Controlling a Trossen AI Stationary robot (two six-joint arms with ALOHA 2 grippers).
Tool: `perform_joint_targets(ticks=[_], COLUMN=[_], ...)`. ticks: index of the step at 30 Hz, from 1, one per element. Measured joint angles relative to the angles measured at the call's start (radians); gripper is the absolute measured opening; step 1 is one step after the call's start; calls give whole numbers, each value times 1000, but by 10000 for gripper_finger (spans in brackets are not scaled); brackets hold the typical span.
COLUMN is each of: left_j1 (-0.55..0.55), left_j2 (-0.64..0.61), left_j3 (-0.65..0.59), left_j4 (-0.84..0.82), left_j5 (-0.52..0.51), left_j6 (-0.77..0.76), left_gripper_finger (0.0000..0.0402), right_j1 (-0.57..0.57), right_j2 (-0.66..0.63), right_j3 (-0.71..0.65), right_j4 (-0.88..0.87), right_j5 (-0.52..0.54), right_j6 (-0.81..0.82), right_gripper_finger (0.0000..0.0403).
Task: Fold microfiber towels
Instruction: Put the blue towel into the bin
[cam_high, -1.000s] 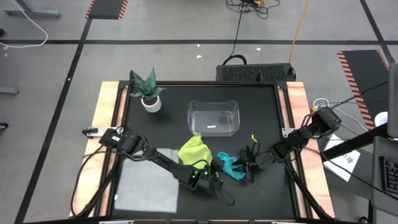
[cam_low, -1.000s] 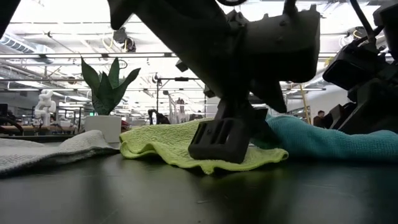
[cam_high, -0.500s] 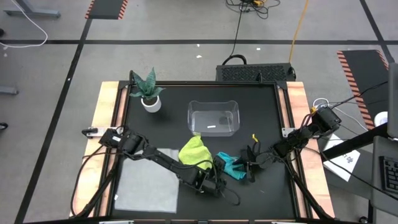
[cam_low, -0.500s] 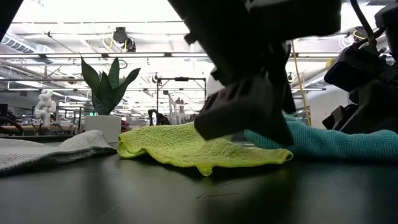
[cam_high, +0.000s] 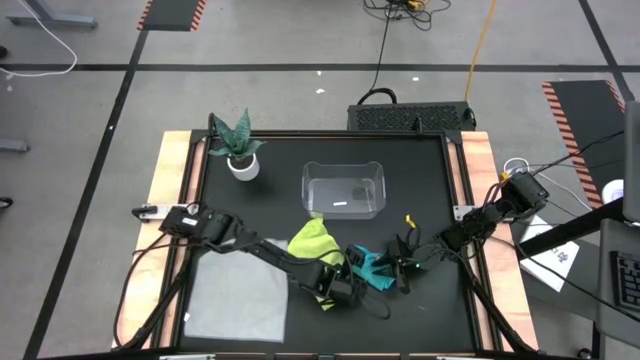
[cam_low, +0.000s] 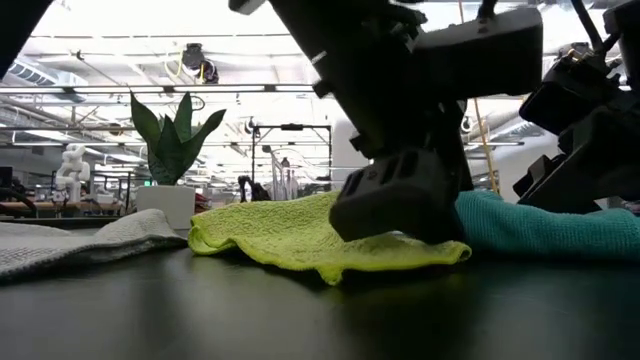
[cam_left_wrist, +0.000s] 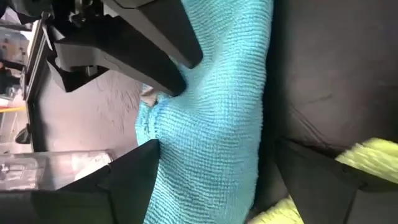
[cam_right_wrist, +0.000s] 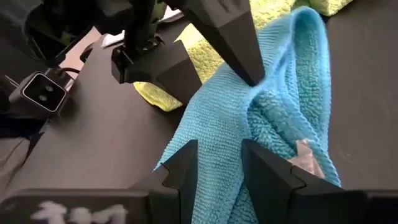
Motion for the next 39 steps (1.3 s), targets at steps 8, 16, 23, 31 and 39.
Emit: perform_joint_targets(ticks=[8, 16, 23, 31, 39], left_j1=[33, 38, 31, 30, 14], left_j2=[35, 34, 26, -28, -115], left_j3=[0, -1, -4, -9, -8], left_j4=[57, 55, 46, -6, -51], left_j5=[-25, -18, -161, -263, -331], left_j6=[49, 142, 173, 153, 154], left_gripper_finger=[247, 36, 22, 14, 14], right_j1=[2, 5, 36, 61, 75], right_j2=[0, 0, 0, 0, -2], right_j3=[0, 0, 0, 1, 1], right_j4=[8, 8, 37, 87, 96], right_j5=[-32, -53, -53, -53, -53], right_j6=[3, 1, -30, -77, -83], right_gripper_finger=[114, 114, 114, 114, 114])
